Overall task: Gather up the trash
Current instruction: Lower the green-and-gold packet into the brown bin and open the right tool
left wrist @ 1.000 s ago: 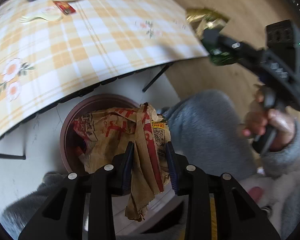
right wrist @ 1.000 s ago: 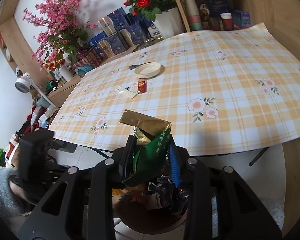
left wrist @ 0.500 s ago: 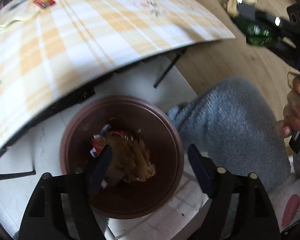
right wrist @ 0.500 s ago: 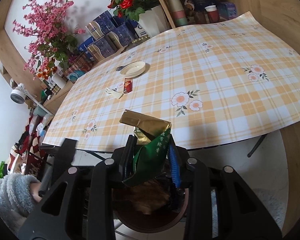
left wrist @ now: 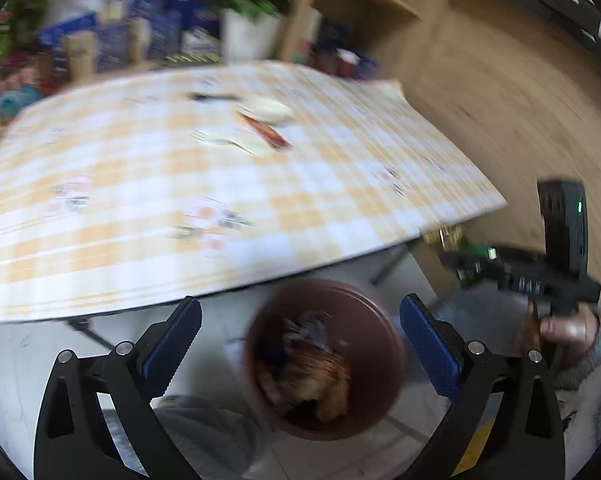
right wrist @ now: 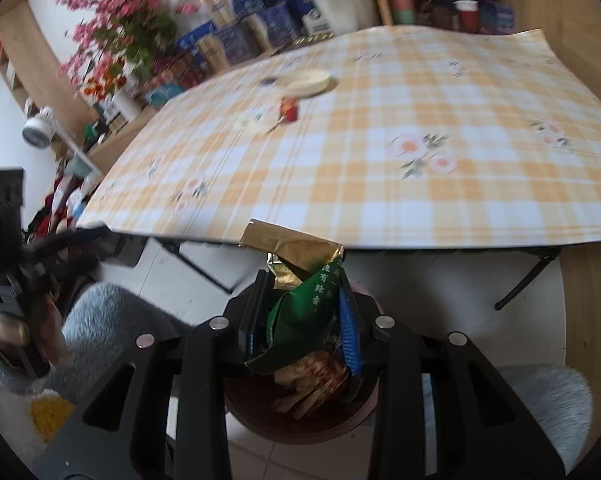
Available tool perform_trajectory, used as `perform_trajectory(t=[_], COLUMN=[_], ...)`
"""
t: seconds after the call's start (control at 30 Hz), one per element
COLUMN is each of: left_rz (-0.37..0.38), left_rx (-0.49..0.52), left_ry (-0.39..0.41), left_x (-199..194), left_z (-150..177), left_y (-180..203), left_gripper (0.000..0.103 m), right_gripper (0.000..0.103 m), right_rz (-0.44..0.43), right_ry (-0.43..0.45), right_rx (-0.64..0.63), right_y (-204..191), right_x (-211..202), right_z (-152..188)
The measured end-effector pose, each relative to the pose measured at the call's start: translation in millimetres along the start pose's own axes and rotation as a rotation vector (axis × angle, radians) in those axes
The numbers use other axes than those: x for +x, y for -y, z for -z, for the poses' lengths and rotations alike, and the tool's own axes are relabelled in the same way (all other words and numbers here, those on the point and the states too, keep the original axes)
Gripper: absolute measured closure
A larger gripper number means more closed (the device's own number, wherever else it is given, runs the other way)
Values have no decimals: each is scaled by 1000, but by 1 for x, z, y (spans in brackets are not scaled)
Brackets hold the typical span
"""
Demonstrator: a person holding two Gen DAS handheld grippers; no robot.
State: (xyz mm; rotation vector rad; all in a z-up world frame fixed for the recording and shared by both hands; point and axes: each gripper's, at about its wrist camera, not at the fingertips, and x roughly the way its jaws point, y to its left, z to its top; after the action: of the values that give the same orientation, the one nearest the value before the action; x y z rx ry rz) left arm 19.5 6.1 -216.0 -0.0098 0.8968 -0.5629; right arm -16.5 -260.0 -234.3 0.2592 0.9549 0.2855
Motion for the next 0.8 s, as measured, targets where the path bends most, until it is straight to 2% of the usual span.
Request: perform_trajectory(t=[0.13, 0.23, 0.27, 0.3, 0.37, 0.5, 0.73, 0.8], left_rz=[-83, -207, -235, -239, -270, -399, -394, -391], left_rx=[-53, -46, -38, -37, -42, -35, -14, -27], left_ry=[106, 238, 291, 309, 312, 245, 162, 162], left_x=[-26, -50, -56, -58, -58, -44, -27, -27], left_z=[12, 24, 32, 35, 39, 39, 42, 43], left_y=[-15, -18, -15, -15, -14, -11, -14, -17], left_gripper=[6, 6, 6, 6, 6, 6, 6, 6], right_gripper=[68, 68, 68, 68, 68, 68, 68, 67], right_rz=[-8, -4, -5, -6, -3, 23, 38, 39], right_ry=[-44, -69, -75, -81, -100, -119, -141, -145], right_rx=[-43, -69, -70, -63, -40, -44, -53, -55], right_y=[-15, -22, -22, -22, -18, -18, -17, -18], right_x=[15, 25, 28, 31, 37, 44, 49, 49], right_z=[11, 17, 19, 21, 24, 28, 34, 35])
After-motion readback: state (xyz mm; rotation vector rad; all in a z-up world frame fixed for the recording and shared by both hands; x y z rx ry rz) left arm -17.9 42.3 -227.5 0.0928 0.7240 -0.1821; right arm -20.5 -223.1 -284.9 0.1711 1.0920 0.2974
